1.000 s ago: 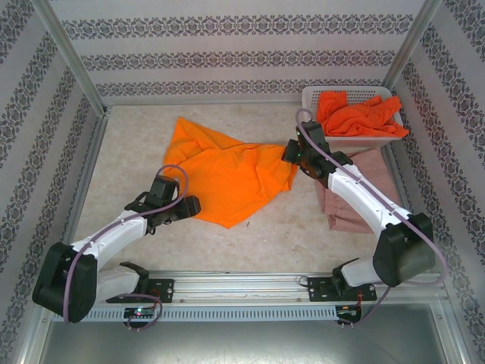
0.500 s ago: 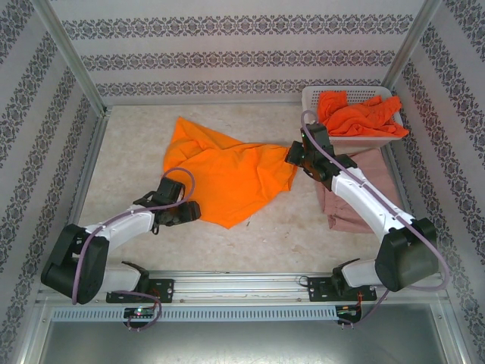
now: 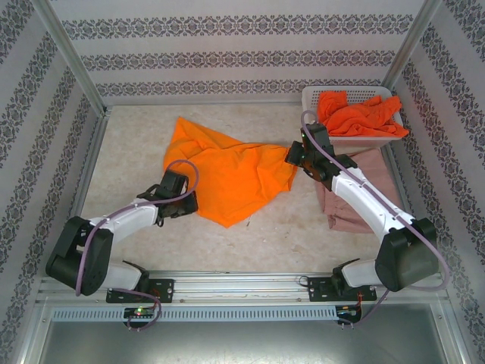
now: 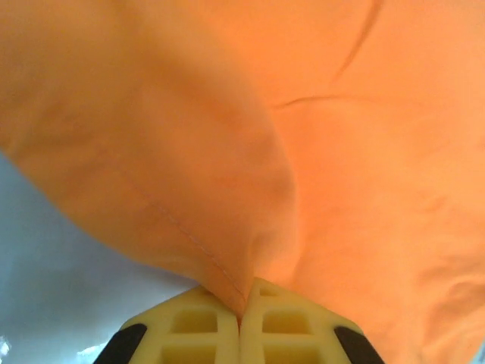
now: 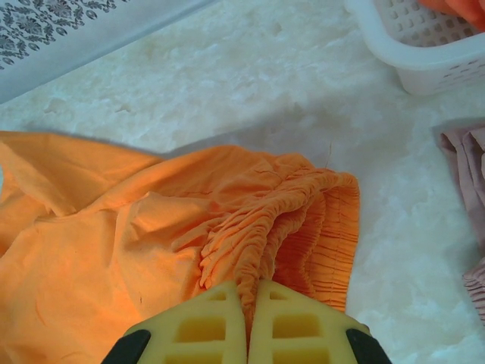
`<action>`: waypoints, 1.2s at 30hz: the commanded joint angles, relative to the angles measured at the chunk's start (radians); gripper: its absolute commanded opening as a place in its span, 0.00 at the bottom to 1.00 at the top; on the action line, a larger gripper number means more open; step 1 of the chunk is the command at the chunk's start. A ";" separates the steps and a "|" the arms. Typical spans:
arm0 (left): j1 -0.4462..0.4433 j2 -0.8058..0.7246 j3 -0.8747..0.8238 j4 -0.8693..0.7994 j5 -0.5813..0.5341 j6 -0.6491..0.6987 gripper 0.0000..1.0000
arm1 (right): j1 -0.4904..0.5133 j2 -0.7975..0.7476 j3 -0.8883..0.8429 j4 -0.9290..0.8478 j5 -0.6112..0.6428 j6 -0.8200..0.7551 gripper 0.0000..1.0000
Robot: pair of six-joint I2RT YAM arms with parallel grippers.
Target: Fold and stack the shorts
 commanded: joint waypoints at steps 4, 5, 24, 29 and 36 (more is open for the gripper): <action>0.010 -0.196 0.175 -0.135 -0.122 0.109 0.00 | -0.016 -0.103 -0.007 0.015 -0.007 -0.100 0.02; 0.015 -0.221 0.208 -0.163 -0.132 0.124 0.00 | -0.016 -0.118 -0.003 0.015 -0.021 -0.121 0.01; 0.051 -0.279 1.142 -0.483 -0.335 0.464 0.00 | 0.117 -0.470 0.310 0.039 -0.296 -0.292 0.00; 0.051 -0.174 1.393 -0.531 -0.369 0.522 0.00 | 0.175 -0.491 0.351 0.058 -0.285 -0.258 0.00; 0.059 0.008 1.546 -0.552 -0.403 0.565 0.00 | 0.224 -0.461 0.342 0.042 -0.134 -0.171 0.00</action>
